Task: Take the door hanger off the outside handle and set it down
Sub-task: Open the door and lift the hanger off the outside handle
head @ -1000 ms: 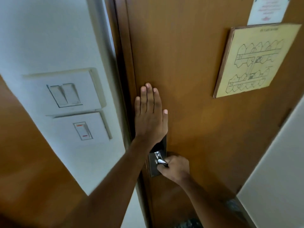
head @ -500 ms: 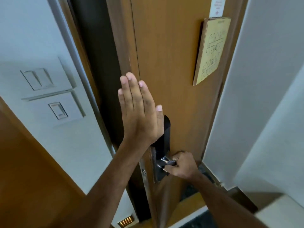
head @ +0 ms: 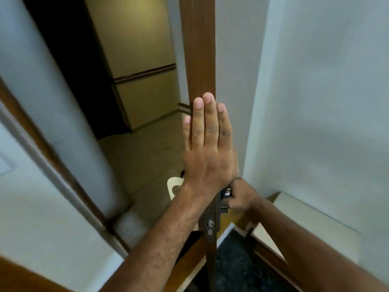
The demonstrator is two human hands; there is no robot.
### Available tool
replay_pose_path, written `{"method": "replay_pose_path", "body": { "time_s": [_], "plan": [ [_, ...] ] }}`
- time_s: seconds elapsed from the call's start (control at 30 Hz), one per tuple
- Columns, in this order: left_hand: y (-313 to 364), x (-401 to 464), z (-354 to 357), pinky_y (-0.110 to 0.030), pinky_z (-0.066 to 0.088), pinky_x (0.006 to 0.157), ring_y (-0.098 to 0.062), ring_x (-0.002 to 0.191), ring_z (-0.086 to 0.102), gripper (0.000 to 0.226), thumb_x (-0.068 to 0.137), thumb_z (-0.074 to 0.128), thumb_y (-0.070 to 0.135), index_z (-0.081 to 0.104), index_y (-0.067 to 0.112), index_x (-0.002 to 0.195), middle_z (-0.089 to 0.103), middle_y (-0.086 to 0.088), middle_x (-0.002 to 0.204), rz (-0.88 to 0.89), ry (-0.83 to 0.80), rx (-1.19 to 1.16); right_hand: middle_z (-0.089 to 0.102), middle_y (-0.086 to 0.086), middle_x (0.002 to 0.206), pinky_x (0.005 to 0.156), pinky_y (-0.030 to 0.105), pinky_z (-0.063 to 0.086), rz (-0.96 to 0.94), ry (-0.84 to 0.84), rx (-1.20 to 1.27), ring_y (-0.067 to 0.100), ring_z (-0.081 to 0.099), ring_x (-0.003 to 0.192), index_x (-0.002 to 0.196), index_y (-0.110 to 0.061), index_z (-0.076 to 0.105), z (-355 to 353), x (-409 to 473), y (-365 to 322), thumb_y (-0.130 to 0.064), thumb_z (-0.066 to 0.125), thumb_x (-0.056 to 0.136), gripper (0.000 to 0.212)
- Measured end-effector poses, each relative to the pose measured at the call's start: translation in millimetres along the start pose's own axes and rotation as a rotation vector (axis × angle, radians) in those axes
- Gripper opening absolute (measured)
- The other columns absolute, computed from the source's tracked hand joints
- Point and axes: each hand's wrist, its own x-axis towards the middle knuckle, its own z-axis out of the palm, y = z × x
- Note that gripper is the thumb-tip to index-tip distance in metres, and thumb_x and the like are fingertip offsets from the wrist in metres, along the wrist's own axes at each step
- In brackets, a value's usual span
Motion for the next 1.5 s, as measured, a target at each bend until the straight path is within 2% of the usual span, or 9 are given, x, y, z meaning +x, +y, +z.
{"method": "replay_pose_path", "body": {
  "time_s": [0.2,0.4,0.7,0.8,0.93,1.1,1.2,1.3,1.5],
  "plan": [
    [38.0,4.9,30.2,-0.049,-0.004,0.128,-0.03,0.157,-0.017,0.063,0.1,0.025,0.007,0.002,-0.002,0.158,-0.009,-0.021,0.17,0.093,-0.003,-0.13,0.062,0.005,0.108,0.079,0.029,0.046,0.098,0.1,-0.411,0.019,0.056,0.093,0.099,-0.019,0.062,-25.4,-17.2,21.8,-0.024,0.071,0.08,0.022],
    [83.0,14.3,69.2,-0.045,-0.003,0.129,-0.025,0.158,-0.011,0.057,0.107,0.017,0.0,-0.006,0.002,0.159,-0.019,-0.009,0.171,0.015,0.074,-0.289,0.065,0.005,0.121,0.088,0.046,0.055,0.31,0.289,-0.184,0.029,0.06,0.11,0.115,-0.029,0.054,-36.8,-30.7,26.5,-0.046,0.056,0.094,0.027],
    [82.4,17.3,44.9,-0.048,-0.002,0.128,-0.045,0.155,0.01,0.061,0.093,0.034,-0.002,0.017,-0.012,0.151,0.028,-0.035,0.16,0.172,0.008,-0.49,0.051,0.011,0.14,0.1,0.052,0.048,0.331,0.27,-0.247,0.031,0.05,0.121,0.128,-0.026,0.047,-36.6,-50.9,25.0,-0.078,0.031,0.088,0.067],
    [55.6,6.3,33.5,-0.048,-0.003,0.127,-0.028,0.156,-0.016,0.072,0.092,0.044,0.002,0.004,-0.01,0.151,-0.009,-0.024,0.166,0.214,-0.106,-0.665,0.03,0.011,0.16,0.118,0.046,0.026,0.285,0.265,-0.443,0.029,0.026,0.145,0.151,-0.023,0.028,-30.4,-54.4,24.4,-0.066,0.023,0.096,0.07],
    [5.5,-47.1,38.0,-0.045,0.001,0.129,-0.028,0.157,-0.008,0.067,0.1,0.038,0.019,0.011,-0.008,0.156,0.007,-0.029,0.167,-0.091,-0.397,-0.685,0.005,0.01,0.167,0.123,0.047,0.005,0.313,0.253,-0.575,0.027,-0.003,0.152,0.157,-0.02,0.002,-25.5,-57.0,22.0,-0.068,0.008,0.088,0.084],
    [-48.1,-111.4,60.7,-0.036,0.008,0.125,-0.03,0.159,0.006,0.067,0.108,0.041,0.025,0.005,0.005,0.161,0.008,-0.019,0.171,-0.763,-0.894,-0.812,0.001,0.011,0.167,0.123,0.046,0.002,0.379,0.236,-0.626,0.027,-0.004,0.152,0.157,-0.017,0.002,-24.8,-59.5,15.5,-0.057,0.022,0.094,0.078],
    [-58.0,-140.9,60.4,-0.039,0.035,0.116,-0.039,0.149,0.034,0.071,0.103,0.053,0.02,0.015,0.006,0.161,0.032,-0.024,0.163,-1.172,-1.02,-1.051,0.004,0.012,0.167,0.123,0.045,0.002,0.368,0.259,-0.637,0.028,-0.001,0.152,0.157,-0.015,0.006,-24.9,-60.1,14.1,-0.042,0.036,0.102,0.068],
    [-61.2,-167.3,52.9,-0.036,0.049,0.081,-0.042,0.118,0.061,0.07,0.073,0.064,0.02,0.049,0.008,0.14,0.067,-0.019,0.124,-1.206,-1.139,-1.096,0.006,0.012,0.167,0.123,0.046,0.005,0.366,0.252,-0.677,0.029,-0.001,0.152,0.157,-0.015,0.01,-25.0,-60.1,13.6,-0.033,0.044,0.102,0.067],
    [-52.5,-190.6,63.6,-0.038,0.059,0.083,-0.025,0.098,0.072,0.029,0.088,0.077,0.009,0.067,0.002,0.115,0.076,-0.015,0.112,-1.111,-1.215,-0.973,0.013,0.009,0.166,0.123,0.048,0.01,0.359,0.29,-0.606,0.026,0.004,0.152,0.156,-0.019,0.014,-24.0,-59.7,10.6,-0.032,0.046,0.103,0.063]
  ]
}}
